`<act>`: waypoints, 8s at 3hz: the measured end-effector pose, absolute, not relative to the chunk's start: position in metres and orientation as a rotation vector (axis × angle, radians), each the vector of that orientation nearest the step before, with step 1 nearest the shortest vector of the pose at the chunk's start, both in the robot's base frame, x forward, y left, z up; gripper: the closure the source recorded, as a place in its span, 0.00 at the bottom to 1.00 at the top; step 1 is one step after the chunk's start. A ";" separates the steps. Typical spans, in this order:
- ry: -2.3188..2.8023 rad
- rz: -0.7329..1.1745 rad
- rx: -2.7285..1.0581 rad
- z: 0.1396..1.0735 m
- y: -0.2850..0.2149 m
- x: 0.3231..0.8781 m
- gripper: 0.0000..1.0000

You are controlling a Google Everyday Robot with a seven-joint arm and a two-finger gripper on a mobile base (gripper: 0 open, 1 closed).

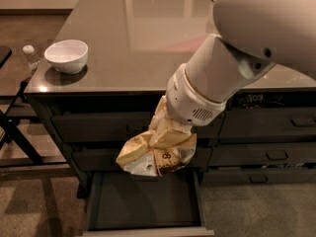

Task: Place brown chip bag into bottom drawer

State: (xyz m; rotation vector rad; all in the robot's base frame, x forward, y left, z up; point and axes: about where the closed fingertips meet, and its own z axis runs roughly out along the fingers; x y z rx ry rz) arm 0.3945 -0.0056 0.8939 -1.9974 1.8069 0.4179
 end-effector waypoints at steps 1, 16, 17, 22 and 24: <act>1.827 0.438 -1.996 0.888 -0.004 0.397 1.00; 2.227 0.725 -1.297 0.572 0.028 0.452 1.00; 2.276 0.724 -1.258 0.553 0.029 0.453 1.00; 2.413 0.595 -0.997 0.476 0.008 0.510 1.00; 2.449 0.559 -0.965 0.460 0.008 0.522 1.00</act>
Offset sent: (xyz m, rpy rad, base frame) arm 0.0057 -0.0002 -0.0462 0.0656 0.0750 -0.1095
